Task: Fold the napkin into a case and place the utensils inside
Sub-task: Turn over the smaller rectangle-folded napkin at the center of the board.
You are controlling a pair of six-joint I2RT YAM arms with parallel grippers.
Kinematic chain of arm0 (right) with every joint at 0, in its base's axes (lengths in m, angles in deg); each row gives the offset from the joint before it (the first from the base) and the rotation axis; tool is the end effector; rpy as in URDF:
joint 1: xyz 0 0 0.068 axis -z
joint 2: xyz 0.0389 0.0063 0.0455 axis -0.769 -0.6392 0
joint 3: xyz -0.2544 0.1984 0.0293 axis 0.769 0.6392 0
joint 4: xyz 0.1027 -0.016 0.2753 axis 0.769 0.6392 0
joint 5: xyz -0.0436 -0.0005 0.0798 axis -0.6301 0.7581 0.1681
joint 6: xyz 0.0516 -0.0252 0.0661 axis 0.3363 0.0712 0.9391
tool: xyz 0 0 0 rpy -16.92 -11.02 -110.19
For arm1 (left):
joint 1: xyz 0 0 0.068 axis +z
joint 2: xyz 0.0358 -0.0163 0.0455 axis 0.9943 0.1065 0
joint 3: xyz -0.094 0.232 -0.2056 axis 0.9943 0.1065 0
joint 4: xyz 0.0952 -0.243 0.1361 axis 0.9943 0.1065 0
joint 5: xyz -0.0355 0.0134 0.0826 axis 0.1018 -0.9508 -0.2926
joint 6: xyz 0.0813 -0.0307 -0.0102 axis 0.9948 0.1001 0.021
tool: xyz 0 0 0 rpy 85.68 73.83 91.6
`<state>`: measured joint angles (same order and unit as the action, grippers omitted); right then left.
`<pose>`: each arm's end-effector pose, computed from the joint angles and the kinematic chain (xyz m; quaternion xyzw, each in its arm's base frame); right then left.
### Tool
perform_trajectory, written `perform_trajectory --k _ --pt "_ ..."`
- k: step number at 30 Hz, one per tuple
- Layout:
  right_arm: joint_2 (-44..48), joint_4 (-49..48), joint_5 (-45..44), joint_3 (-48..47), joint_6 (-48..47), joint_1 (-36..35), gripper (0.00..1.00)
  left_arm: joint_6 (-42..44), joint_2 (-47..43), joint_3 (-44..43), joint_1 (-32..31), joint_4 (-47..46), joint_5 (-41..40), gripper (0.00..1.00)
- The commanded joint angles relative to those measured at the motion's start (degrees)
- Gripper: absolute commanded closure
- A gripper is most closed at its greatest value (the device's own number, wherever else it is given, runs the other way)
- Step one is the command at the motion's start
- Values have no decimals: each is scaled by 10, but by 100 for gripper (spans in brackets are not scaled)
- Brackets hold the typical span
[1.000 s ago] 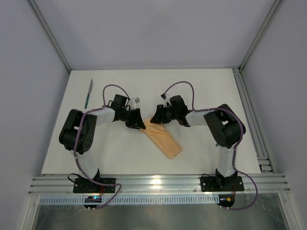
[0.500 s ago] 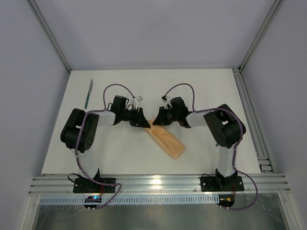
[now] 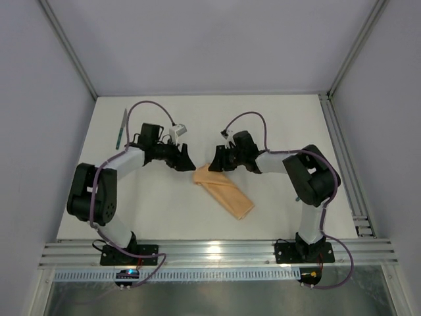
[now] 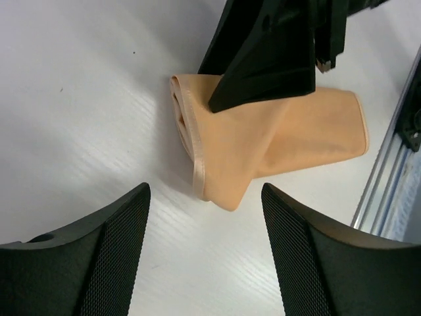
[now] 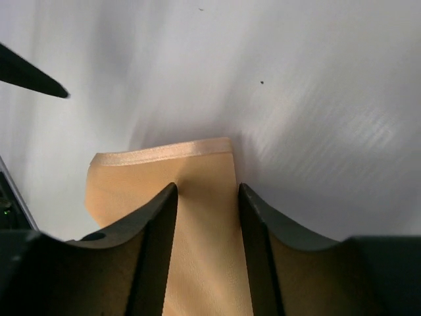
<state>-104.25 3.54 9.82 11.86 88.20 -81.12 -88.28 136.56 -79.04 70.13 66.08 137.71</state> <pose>0.3674 0.2613 0.1301 -0.1456 0.8717 0.3849 0.2661 0.3578 -0.1479 0.1925 0.2473 0.8322 -0.4222 0.2608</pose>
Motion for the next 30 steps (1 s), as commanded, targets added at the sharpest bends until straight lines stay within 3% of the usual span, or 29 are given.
perform_trajectory --k 1,4,7,13,19,25,30 --pt "38 88 -49 -39 -46 2 52 162 -63 -17 -5 125 -48 30" --pt "53 123 -64 -58 -68 2 48 347 -89 -19 -31 187 -96 34" --pt "65 143 -67 -66 -75 4 48 546 -93 -26 -92 219 -158 30" --pt "114 167 -68 -34 -59 4 48 712 -81 -25 -166 177 -220 32" --pt "199 132 -72 43 -10 4 48 886 -89 34 -177 199 -256 34" --pt "253 120 -83 88 22 4 49 922 -82 54 -181 168 -246 36" --pt "272 135 -91 103 22 4 50 898 -80 89 -188 65 -240 44"
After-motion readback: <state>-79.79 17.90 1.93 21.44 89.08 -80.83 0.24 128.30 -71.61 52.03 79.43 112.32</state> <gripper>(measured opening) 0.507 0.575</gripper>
